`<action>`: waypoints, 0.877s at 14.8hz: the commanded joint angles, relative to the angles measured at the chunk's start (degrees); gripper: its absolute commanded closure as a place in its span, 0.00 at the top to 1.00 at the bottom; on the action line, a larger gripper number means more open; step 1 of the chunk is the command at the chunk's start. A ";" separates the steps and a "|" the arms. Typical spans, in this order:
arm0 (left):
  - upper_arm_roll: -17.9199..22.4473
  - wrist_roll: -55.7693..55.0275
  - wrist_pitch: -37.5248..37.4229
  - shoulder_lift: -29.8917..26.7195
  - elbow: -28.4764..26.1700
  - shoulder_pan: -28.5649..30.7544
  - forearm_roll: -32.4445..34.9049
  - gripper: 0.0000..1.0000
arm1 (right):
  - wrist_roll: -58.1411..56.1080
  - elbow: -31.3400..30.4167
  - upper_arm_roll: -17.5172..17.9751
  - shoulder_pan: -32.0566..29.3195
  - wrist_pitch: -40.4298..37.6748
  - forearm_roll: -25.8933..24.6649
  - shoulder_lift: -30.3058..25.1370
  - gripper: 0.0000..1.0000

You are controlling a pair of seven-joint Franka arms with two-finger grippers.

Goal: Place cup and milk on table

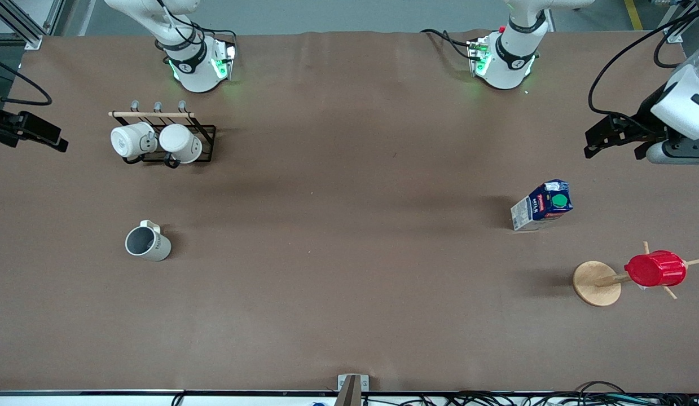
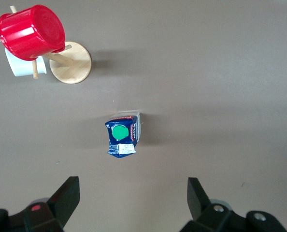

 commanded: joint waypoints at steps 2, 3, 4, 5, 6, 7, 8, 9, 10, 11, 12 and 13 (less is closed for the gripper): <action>0.32 -0.03 -0.91 0.57 1.51 -0.16 -0.84 0.98 | -0.36 -0.69 0.30 -0.30 -0.21 -0.79 -0.76 1.00; 0.32 -0.11 -0.91 0.57 1.51 -0.07 -1.02 0.98 | -0.36 -0.69 0.30 -0.30 -0.21 -0.79 -0.76 1.00; 0.32 -0.11 -0.91 0.57 1.51 -0.07 -0.93 0.99 | -0.36 -0.69 0.30 -0.30 -0.21 -0.79 -0.76 1.00; 0.32 -0.03 -0.91 0.65 1.51 -0.07 -0.93 0.99 | -0.36 -0.69 0.30 -0.30 -0.21 -0.79 -0.76 1.00; 0.32 -0.03 -0.83 0.65 1.51 -0.07 -1.11 0.99 | -0.36 -0.69 0.30 -0.30 -0.21 -0.79 -0.76 1.00; 0.32 0.06 -0.83 0.74 1.51 0.10 -1.19 0.99 | -0.36 -0.69 0.30 -0.30 -0.21 -0.79 -0.67 1.00; 0.40 0.76 -0.74 0.74 1.42 0.19 -1.11 0.99 | -0.44 -0.69 0.30 -0.30 -0.12 -0.79 -0.58 1.00; 0.41 0.85 -0.57 0.74 1.25 0.10 -0.93 0.99 | -0.44 -0.78 0.30 -0.30 -0.04 -0.79 -0.49 1.00; 0.41 0.24 -0.48 0.74 1.16 0.02 -0.67 0.99 | -0.88 -0.78 0.30 -0.21 0.05 -0.88 -0.49 1.00; 0.41 -0.11 -0.48 0.74 0.98 0.02 -0.67 0.99 | -2.19 -1.30 0.30 -0.21 0.66 -0.97 0.38 1.00; 0.41 -0.03 -0.48 0.83 0.63 0.02 -0.49 1.00 | -3.42 -3.14 0.30 -0.21 2.93 -1.14 1.26 1.00; 0.41 0.58 -0.04 0.92 -0.15 0.10 -0.41 1.00 | -4.30 -5.33 0.21 -0.21 6.00 -1.15 1.35 1.00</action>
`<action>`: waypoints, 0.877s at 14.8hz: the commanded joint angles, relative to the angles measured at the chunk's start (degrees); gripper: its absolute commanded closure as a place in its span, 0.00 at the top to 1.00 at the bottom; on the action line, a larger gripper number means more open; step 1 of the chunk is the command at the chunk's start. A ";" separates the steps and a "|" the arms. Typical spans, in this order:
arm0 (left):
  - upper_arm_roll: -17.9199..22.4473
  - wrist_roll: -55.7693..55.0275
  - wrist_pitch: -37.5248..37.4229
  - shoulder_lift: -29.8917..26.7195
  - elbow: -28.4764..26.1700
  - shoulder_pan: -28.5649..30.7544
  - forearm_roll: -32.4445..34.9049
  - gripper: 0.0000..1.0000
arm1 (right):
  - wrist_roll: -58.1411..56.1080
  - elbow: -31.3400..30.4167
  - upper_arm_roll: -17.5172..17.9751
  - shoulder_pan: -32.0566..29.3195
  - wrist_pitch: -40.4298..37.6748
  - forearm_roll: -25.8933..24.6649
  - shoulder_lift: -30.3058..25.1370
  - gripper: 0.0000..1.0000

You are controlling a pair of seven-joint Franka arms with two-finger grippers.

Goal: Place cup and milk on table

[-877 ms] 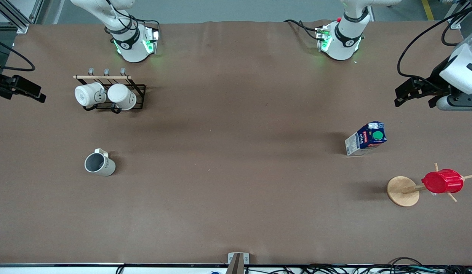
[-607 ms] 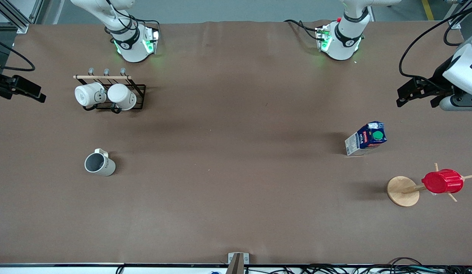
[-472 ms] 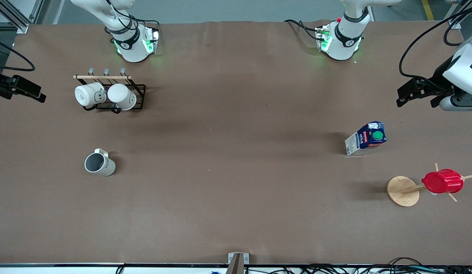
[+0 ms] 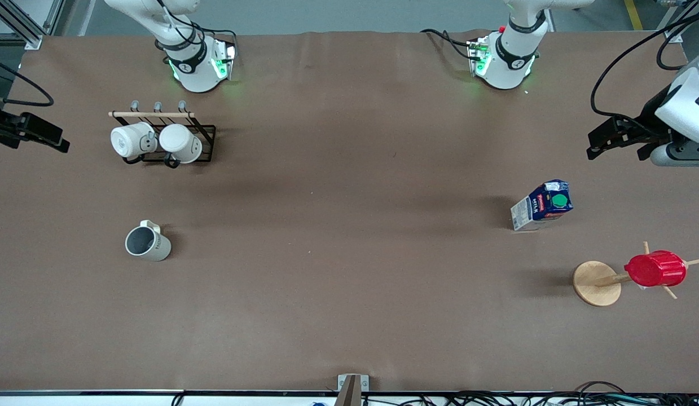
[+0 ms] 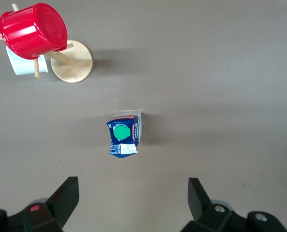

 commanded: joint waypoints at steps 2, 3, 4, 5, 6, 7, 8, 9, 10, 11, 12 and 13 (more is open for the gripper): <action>0.26 0.80 2.07 0.62 -2.07 0.96 -0.37 1.00 | -4.12 -9.85 0.21 -0.39 12.66 -1.23 1.49 1.00; 0.26 0.80 3.47 0.71 -3.56 1.05 -0.37 1.00 | -4.21 -12.75 0.21 -0.47 16.89 -1.41 2.28 1.00; 0.26 0.80 5.84 0.97 -5.75 1.05 -0.28 1.00 | -4.21 -14.96 0.13 -0.48 21.02 -2.02 3.42 1.00; 0.26 0.80 8.04 0.89 -8.38 1.14 -0.28 1.00 | -4.30 -16.46 -0.48 -0.48 24.37 -2.81 4.82 1.00; 0.26 0.89 9.80 0.89 -10.67 1.23 -0.28 1.00 | -4.74 -17.78 -1.36 -0.39 28.06 -3.34 6.92 1.00; 0.26 0.89 11.47 0.89 -12.43 1.32 -0.28 1.00 | -7.00 -19.18 -2.24 -0.47 31.75 -3.34 8.69 1.00; 0.26 0.89 13.40 0.98 -14.63 1.32 -0.20 1.00 | -8.68 -20.85 -3.20 -0.48 35.52 -3.34 10.18 1.00; 0.26 0.89 16.20 0.89 -17.17 1.32 0.67 1.00 | -10.18 -22.69 -4.00 -0.48 39.30 -3.34 11.33 1.00; 0.26 0.89 18.58 0.89 -19.28 1.49 1.99 1.00 | -11.32 -24.54 -4.18 -0.48 42.91 -3.34 12.30 1.00; 0.26 0.89 20.17 1.15 -20.78 1.58 2.70 1.00 | -11.68 -26.21 -4.35 -0.39 45.99 -3.34 13.26 1.00; 0.26 0.89 21.84 1.94 -21.93 1.76 2.79 0.99 | -11.86 -27.27 -4.36 -0.39 48.46 -3.34 14.32 1.00; 0.26 0.89 23.51 2.64 -22.90 1.76 2.79 1.00 | -11.95 -27.98 -4.36 -0.39 50.48 -3.34 15.55 1.00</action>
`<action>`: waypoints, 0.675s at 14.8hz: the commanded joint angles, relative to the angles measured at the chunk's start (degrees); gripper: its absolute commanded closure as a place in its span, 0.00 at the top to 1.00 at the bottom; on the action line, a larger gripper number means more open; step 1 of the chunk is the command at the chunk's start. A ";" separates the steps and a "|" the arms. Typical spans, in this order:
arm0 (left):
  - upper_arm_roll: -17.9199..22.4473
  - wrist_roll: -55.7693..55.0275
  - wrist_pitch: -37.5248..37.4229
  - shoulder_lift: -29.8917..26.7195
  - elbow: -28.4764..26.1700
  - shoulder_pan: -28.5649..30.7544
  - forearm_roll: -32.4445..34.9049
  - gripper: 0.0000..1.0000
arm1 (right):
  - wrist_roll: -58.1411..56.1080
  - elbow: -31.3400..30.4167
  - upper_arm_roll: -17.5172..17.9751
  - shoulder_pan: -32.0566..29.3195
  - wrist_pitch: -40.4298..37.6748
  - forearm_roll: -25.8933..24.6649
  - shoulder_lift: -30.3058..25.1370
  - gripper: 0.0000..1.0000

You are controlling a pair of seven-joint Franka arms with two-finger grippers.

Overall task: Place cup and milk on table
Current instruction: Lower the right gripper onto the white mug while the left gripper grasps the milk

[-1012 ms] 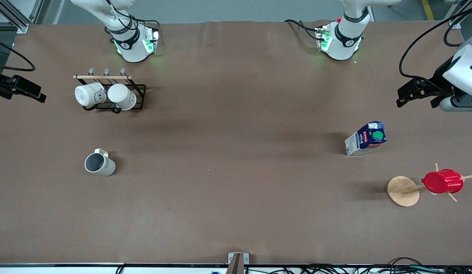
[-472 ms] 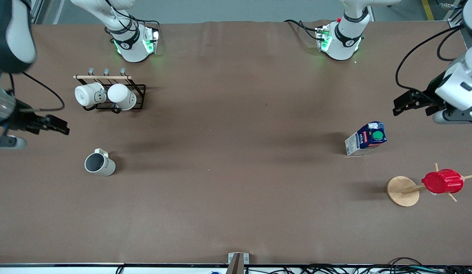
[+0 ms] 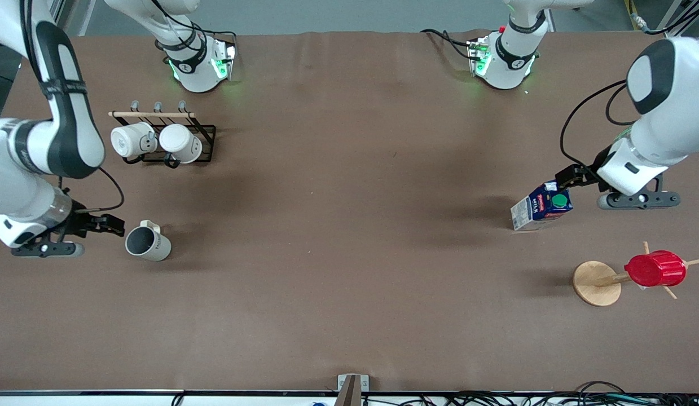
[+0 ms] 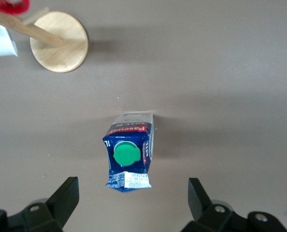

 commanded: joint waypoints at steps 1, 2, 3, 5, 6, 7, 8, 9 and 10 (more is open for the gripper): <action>-0.01 0.79 4.38 0.71 -3.54 0.83 1.30 0.99 | -0.52 -2.93 0.44 -0.25 5.01 -0.96 1.79 1.00; -0.01 0.79 5.35 0.98 -4.51 1.35 2.00 0.99 | -0.52 -2.93 0.44 -0.16 5.90 -0.96 2.94 1.00; -0.01 0.79 6.31 1.51 -5.56 1.45 2.10 0.99 | -0.61 -3.02 0.44 -0.16 6.60 -0.96 3.82 1.00; -0.01 0.88 9.47 2.47 -7.84 2.06 2.27 0.99 | -0.96 -3.02 0.44 -0.16 7.57 -0.96 5.05 1.00; -0.01 0.88 11.05 2.91 -8.81 2.24 2.27 0.99 | -0.96 -3.37 0.44 -0.07 8.10 -0.96 5.49 0.97; -0.01 0.88 12.37 3.44 -9.78 2.32 2.27 0.98 | -0.96 -4.07 0.44 -0.07 9.06 -1.05 5.58 0.94; -0.01 0.88 13.52 3.79 -10.31 2.50 2.27 0.98 | -0.96 -5.21 0.44 -0.07 11.07 -1.05 5.67 0.89; -0.01 0.79 14.22 4.49 -10.32 2.59 2.27 0.98 | -0.96 -6.26 0.44 0.01 12.92 -1.05 5.76 0.81; -0.10 0.79 14.41 4.94 -10.14 2.59 2.27 0.98 | -0.96 -6.80 0.44 0.01 14.07 -1.05 6.28 0.71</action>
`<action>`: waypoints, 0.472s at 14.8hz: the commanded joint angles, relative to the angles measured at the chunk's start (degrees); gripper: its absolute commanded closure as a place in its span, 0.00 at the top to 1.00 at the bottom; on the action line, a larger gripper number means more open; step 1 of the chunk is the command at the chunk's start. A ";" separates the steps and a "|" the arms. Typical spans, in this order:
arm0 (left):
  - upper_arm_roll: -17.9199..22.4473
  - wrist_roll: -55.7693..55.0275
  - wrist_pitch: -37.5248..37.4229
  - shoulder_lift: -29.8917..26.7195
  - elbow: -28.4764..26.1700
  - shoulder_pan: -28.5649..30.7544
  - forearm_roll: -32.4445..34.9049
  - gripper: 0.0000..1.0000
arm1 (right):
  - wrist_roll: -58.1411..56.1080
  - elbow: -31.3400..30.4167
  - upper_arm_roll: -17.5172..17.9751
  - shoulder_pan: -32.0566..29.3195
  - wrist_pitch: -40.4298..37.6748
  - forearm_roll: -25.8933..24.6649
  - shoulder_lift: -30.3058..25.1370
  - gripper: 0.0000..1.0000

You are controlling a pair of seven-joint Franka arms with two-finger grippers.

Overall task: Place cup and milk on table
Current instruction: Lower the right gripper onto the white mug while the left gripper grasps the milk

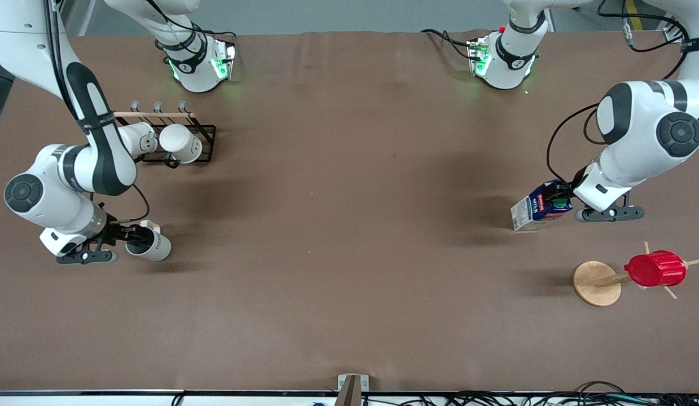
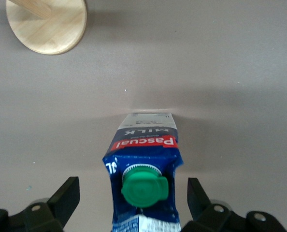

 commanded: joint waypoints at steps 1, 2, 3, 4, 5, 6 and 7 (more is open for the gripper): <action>-0.15 0.69 1.63 0.38 -0.37 0.32 1.00 0.98 | -0.14 -2.86 0.25 -0.10 2.97 -1.04 -0.39 0.56; -0.24 0.69 1.63 0.82 -0.37 0.23 1.00 0.98 | -0.14 -2.78 0.25 -0.10 2.89 -1.04 -0.39 0.38; -0.24 0.69 1.63 1.08 -0.37 0.32 1.00 0.98 | -0.14 -2.78 0.25 -0.10 2.80 -1.04 -0.39 0.20; -0.32 0.60 1.63 1.17 -0.37 0.32 1.00 0.98 | 0.21 -2.60 0.25 -0.10 2.54 -0.95 -0.39 0.04; -0.41 0.60 1.63 1.52 -0.28 0.32 0.91 0.97 | 0.22 -2.51 0.25 -0.10 2.79 -0.95 -0.39 0.00; -0.41 0.60 1.63 1.70 -0.28 0.23 0.91 0.95 | 0.30 -2.25 0.25 -0.10 2.36 -0.95 -0.39 0.00; -0.50 0.60 1.63 1.79 -0.19 0.23 0.91 0.91 | 0.56 -2.08 0.34 -0.10 2.36 -0.95 -0.48 0.00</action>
